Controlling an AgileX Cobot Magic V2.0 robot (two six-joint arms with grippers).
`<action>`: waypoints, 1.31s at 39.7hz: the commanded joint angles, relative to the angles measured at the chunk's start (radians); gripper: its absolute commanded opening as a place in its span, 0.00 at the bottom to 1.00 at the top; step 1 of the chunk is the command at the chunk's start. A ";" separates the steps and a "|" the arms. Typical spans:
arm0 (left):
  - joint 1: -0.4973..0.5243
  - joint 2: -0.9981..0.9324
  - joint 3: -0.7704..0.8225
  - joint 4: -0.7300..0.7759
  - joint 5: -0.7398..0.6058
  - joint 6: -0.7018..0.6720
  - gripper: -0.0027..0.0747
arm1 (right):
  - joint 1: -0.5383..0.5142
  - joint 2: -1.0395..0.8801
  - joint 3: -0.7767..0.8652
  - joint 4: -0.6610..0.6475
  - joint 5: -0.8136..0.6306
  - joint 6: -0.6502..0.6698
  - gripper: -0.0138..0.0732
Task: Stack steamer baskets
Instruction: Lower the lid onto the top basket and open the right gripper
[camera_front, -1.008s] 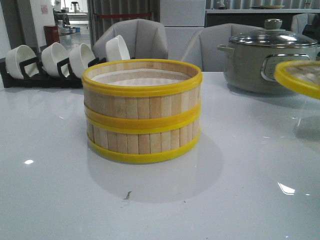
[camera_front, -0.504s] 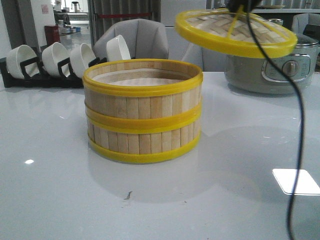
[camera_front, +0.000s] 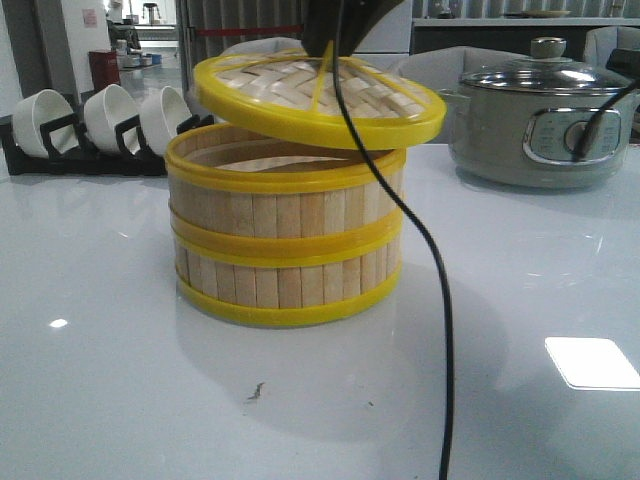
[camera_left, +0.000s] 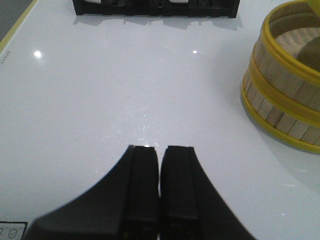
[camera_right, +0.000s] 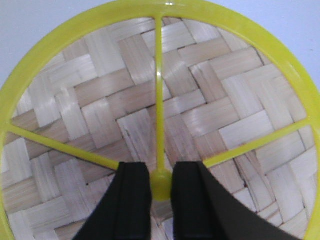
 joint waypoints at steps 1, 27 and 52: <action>0.002 0.002 -0.027 0.007 -0.081 -0.008 0.14 | 0.019 -0.035 -0.068 0.007 -0.049 -0.027 0.20; 0.002 0.002 -0.027 0.007 -0.081 -0.008 0.14 | 0.024 0.027 -0.095 0.078 -0.038 -0.038 0.20; 0.002 0.002 -0.027 0.007 -0.081 -0.008 0.14 | 0.024 0.034 -0.095 0.078 -0.086 -0.038 0.20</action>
